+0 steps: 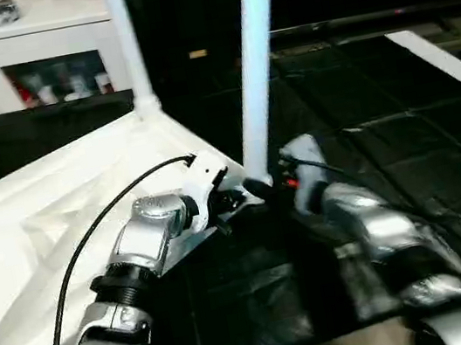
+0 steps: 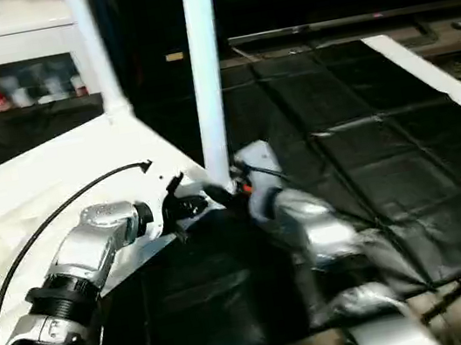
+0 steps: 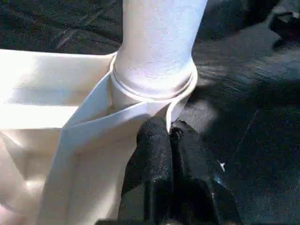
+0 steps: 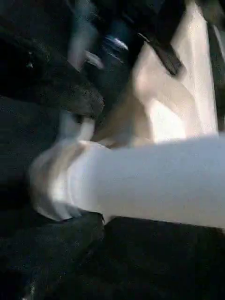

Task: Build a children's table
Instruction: Rotate leg to tighten

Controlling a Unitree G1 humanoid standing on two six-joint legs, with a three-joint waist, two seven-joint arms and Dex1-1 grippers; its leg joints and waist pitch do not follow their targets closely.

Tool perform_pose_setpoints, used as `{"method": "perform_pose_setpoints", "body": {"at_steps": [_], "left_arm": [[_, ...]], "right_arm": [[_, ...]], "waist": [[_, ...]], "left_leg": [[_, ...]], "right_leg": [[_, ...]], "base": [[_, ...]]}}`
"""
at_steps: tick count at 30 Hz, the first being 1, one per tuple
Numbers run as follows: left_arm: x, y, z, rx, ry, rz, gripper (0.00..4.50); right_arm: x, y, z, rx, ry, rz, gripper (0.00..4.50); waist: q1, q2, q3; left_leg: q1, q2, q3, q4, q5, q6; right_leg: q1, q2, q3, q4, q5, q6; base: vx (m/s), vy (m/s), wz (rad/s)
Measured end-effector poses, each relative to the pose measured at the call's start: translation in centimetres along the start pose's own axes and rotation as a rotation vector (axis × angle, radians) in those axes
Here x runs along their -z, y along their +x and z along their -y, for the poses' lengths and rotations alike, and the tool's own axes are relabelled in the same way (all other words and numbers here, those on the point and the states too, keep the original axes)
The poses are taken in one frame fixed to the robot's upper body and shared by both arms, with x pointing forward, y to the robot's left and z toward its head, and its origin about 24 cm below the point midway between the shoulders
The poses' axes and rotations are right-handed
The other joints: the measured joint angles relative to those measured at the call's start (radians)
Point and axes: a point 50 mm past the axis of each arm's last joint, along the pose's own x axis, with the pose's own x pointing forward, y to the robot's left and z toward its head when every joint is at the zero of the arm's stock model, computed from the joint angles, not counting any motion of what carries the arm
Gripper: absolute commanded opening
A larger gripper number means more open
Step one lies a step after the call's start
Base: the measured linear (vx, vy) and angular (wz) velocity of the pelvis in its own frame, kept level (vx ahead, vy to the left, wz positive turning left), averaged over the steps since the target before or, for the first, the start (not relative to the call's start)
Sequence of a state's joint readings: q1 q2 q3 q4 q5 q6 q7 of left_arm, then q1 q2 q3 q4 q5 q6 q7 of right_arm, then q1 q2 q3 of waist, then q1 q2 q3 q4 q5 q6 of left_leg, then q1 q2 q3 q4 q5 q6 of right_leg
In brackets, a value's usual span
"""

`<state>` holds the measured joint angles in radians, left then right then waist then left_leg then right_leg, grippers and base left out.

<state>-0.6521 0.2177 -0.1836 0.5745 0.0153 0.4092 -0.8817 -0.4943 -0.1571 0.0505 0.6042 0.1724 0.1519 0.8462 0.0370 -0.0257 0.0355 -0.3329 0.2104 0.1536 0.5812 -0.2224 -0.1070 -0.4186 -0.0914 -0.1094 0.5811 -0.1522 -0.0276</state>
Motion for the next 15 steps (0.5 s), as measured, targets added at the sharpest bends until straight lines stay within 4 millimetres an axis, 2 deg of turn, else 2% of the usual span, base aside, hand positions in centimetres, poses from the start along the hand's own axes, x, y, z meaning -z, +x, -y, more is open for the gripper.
{"method": "perform_pose_setpoints", "body": {"at_steps": [3,7,8,12,15], "left_arm": [[0.2,-0.6,-0.2,0.036,0.054,-0.019,0.0],[0.6,-1.2,0.2,0.149,0.136,-0.044,0.0],[0.7,-1.3,0.3,0.173,0.149,-0.051,0.0],[1.2,-2.4,1.1,0.338,0.237,-0.089,0.0],[1.3,-2.8,1.6,0.424,0.286,-0.116,0.0]], "right_arm": [[-0.1,-1.7,0.0,-0.13,-0.037,-0.02,4.0],[-1.5,-4.2,0.6,-0.276,-0.1,-0.06,4.32],[-1.7,-4.5,0.7,-0.295,-0.108,-0.067,4.44],[-2.0,-5.7,0.7,-0.387,-0.152,-0.122,4.44],[-2.0,-5.6,0.3,-0.453,-0.161,-0.138,4.44]], "waist": [[0.006,0.001,0.002],[0.026,0.001,0.003],[0.028,0.001,0.003],[0.05,0.001,0.003],[0.062,0.001,0.003]], "left_leg": [[0.0,0.0,0.0,0.002,0.0,0.0],[0.001,0.001,0.0,0.004,0.0,0.0],[0.001,0.001,0.0,0.005,0.0,0.0],[0.001,0.001,0.001,0.005,0.0,-0.001],[0.001,0.002,0.003,0.005,0.001,-0.002]], "right_leg": [[0.0,0.0,0.0,0.001,0.0,0.0],[0.001,0.0,0.0,0.003,0.0,0.0],[0.002,0.0,0.001,0.004,0.0,0.0],[0.002,0.0,0.002,0.005,0.0,0.0],[0.002,0.0,0.005,0.006,0.0,0.0]], "base": [[0.0,0.0,0.0],[0.0,0.0,0.0],[0.0,0.0,0.0],[0.0,0.0,0.0],[0.0,0.0,0.0]]}}
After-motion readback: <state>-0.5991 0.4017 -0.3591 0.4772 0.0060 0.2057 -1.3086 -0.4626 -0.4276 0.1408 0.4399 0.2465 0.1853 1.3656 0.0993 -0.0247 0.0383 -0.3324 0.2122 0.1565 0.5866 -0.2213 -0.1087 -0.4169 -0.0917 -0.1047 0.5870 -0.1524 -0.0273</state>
